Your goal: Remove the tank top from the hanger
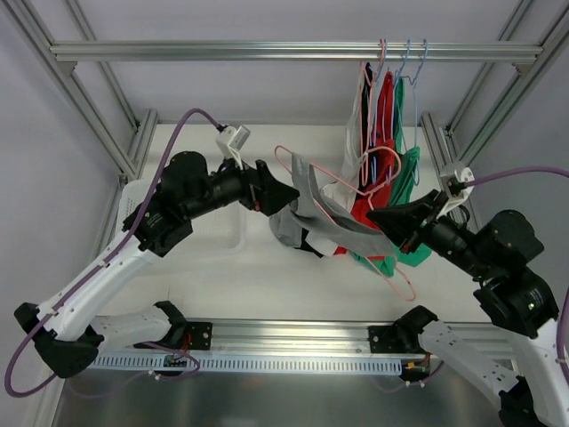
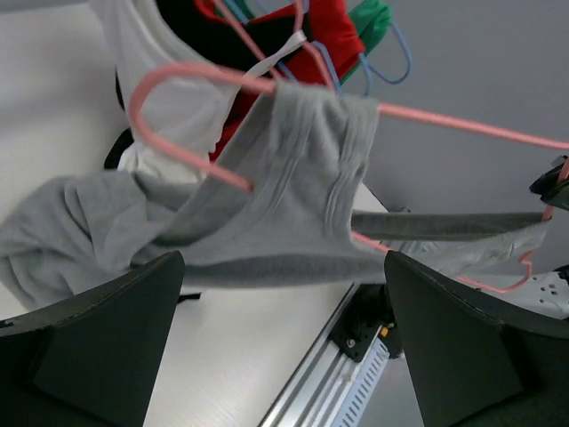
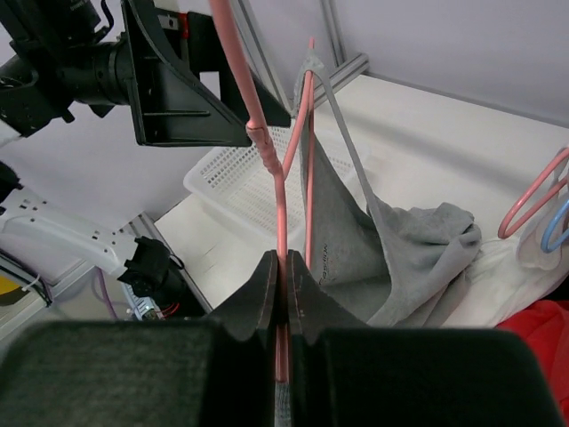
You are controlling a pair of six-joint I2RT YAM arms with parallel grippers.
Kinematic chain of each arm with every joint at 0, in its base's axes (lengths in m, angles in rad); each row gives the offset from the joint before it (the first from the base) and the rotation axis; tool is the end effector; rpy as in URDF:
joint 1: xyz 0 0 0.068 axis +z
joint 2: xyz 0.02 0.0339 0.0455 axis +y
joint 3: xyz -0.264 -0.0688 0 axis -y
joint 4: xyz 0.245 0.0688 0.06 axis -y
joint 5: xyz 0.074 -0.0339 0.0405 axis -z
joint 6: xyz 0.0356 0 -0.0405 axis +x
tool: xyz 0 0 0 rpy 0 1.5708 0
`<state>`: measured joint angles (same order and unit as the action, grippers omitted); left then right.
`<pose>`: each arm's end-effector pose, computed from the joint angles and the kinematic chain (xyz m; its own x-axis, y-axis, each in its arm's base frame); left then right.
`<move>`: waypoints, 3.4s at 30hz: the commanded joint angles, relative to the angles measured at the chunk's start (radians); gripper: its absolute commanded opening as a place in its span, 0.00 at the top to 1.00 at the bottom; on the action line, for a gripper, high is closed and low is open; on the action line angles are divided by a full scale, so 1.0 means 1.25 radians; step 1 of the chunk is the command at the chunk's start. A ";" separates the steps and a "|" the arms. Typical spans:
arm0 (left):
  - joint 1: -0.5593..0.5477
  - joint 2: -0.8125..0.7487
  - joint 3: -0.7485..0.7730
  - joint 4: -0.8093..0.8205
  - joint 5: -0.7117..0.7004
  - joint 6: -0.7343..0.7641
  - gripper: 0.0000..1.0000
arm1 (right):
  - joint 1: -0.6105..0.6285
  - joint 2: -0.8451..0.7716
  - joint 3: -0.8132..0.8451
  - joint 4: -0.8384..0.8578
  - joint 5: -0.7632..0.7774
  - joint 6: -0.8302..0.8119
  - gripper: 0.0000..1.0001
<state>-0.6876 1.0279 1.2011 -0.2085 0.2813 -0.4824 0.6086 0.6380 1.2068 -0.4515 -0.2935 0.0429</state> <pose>0.1659 -0.1490 0.4370 -0.4065 -0.2429 -0.8808 0.7174 0.5121 -0.4723 0.0674 0.0595 0.4659 0.0623 0.0935 -0.9937 -0.7864 0.6177 0.0088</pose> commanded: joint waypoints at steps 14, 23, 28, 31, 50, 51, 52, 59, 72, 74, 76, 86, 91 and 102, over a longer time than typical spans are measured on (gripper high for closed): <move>-0.175 0.143 0.151 0.071 -0.266 0.164 0.31 | 0.004 -0.015 0.094 -0.109 0.008 0.014 1.00; -0.175 0.131 0.114 0.072 -0.245 0.159 0.51 | 0.004 0.004 0.112 -0.095 0.018 0.021 1.00; -0.175 0.130 0.118 0.072 -0.253 0.160 0.83 | 0.004 -0.001 0.097 -0.095 0.027 0.015 1.00; -0.175 0.130 0.118 0.071 -0.289 0.164 0.95 | 0.003 -0.016 0.079 -0.094 0.037 0.010 1.00; -0.175 -0.069 0.001 -0.004 -0.500 0.078 1.00 | 0.004 -0.238 -0.044 -0.097 -0.272 -0.125 1.00; -0.175 -0.081 0.004 -0.003 -0.453 0.084 1.00 | 0.004 -0.243 -0.046 -0.064 -0.282 -0.125 1.00; -0.175 -0.090 0.002 -0.001 -0.399 0.100 1.00 | 0.003 -0.245 -0.050 -0.043 -0.281 -0.117 1.00; -0.176 -0.153 -0.099 0.057 0.152 0.149 1.00 | 0.004 -0.269 -0.161 0.335 0.024 0.005 1.00; -0.249 -0.145 -0.450 0.214 -0.044 0.050 1.00 | 0.005 -0.023 -0.221 0.832 0.021 0.146 1.00; -0.255 -0.188 -0.469 0.183 -0.117 0.042 1.00 | 0.010 -0.032 -0.205 0.681 0.080 0.096 1.00; -0.255 -0.207 -0.469 0.135 -0.137 0.057 1.00 | 0.015 -0.053 -0.231 0.652 0.155 0.086 1.00; -0.255 -0.285 -0.288 -0.081 -0.178 0.086 0.01 | 0.070 0.127 -0.026 0.056 0.357 0.008 1.00; -0.255 -0.329 -0.234 -0.134 -0.171 0.096 0.01 | 0.085 0.284 0.158 0.014 0.462 -0.055 1.00; -0.255 -0.345 -0.275 -0.165 -0.214 0.050 0.01 | 0.031 0.666 0.562 0.010 0.504 -0.118 1.00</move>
<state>-1.0016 0.5987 0.8673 -0.4007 0.0410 -0.4011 0.6678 1.4155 1.8111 -0.4618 0.2890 -0.0933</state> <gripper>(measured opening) 0.986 0.037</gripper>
